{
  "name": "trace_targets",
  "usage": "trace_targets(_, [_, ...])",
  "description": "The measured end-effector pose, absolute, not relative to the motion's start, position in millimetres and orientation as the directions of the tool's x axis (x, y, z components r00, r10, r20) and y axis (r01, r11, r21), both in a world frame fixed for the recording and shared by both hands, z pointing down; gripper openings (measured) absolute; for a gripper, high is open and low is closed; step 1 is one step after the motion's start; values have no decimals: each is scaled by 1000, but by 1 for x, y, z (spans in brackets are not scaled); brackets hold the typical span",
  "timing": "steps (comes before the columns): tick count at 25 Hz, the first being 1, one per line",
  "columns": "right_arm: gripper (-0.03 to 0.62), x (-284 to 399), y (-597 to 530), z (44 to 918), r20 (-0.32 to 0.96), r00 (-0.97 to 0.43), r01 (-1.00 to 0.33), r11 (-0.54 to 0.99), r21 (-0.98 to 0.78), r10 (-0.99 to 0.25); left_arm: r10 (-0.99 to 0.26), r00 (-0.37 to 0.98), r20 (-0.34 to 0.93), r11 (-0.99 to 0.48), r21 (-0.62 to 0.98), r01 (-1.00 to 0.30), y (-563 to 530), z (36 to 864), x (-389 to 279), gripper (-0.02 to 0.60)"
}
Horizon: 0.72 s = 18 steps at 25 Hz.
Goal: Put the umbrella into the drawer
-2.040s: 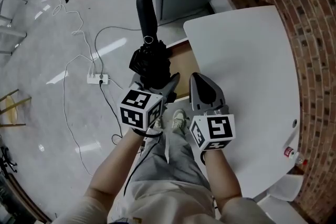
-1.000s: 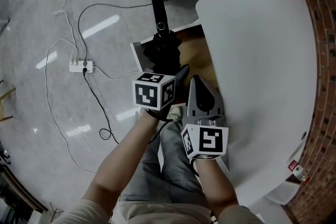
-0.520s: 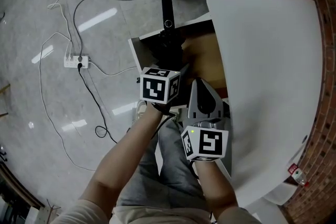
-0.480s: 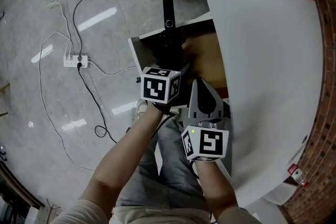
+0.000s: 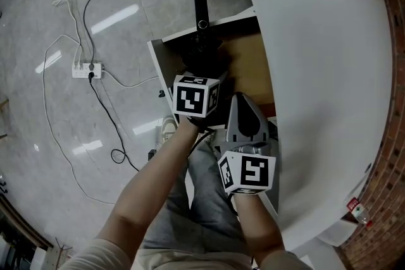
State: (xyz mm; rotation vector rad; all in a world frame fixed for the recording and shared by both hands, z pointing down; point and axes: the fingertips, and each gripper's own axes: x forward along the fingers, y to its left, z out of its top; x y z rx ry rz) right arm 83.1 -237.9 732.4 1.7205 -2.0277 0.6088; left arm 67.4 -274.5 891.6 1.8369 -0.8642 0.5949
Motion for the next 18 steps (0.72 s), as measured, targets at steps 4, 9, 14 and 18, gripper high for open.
trace_targets(4, [8, 91, -239, 733, 568, -143, -990, 122, -75, -810, -283, 597, 751, -234, 550, -802, -274, 904, 68, 304])
trace_targets(9, [8, 89, -240, 731, 571, -145, -989, 120, -82, -808, -291, 587, 755, -211, 548, -810, -274, 902, 65, 321])
trace_targets(14, [8, 87, -242, 716, 576, -155, -988, 137, -75, -803, -310, 623, 718, -168, 603, -780, -268, 881, 61, 327])
trace_targets(18, [8, 83, -243, 699, 575, -169, -986, 133, -105, -801, -287, 643, 709, -110, 643, -758, -251, 871, 56, 328])
